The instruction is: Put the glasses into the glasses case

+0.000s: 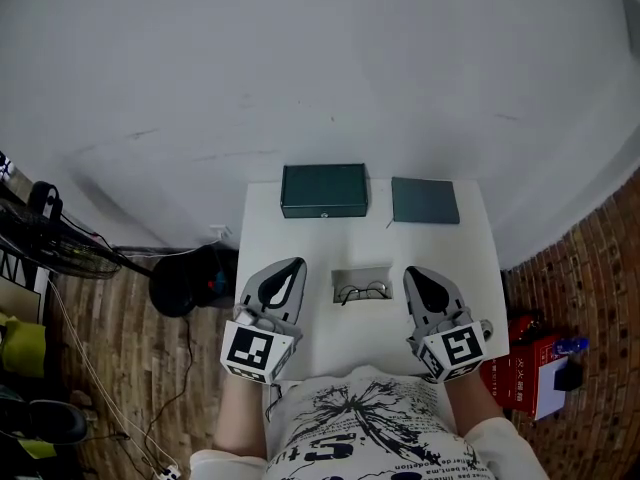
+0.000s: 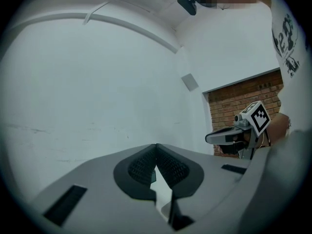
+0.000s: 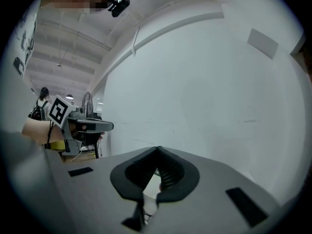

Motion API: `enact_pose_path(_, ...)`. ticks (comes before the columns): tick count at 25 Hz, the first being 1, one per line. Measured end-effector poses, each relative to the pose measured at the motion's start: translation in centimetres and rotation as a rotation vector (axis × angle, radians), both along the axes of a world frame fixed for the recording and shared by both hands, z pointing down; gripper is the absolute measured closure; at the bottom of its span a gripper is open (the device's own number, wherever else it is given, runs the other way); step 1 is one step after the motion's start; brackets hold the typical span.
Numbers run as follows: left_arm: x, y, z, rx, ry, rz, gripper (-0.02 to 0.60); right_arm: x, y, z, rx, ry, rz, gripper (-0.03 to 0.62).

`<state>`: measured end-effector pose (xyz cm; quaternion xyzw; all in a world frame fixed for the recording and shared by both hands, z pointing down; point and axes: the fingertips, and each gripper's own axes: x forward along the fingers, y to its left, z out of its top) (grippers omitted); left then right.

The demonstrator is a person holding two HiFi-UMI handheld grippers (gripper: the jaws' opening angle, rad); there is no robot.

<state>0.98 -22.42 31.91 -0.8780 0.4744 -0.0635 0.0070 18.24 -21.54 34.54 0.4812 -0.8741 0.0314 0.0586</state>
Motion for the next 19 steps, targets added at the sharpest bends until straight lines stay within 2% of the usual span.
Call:
enact_pose_path(11, 0.6, -1.0, 0.0, 0.013, 0.008, -0.029, 0.568, 0.7, -1.2, 0.5, -0.008, 0.011, 0.01, 0.58)
enact_pose_path(19, 0.9, -1.5, 0.7, -0.005, 0.011, -0.022, 0.568, 1.0, -1.9, 1.0, -0.025, 0.001, 0.017, 0.58)
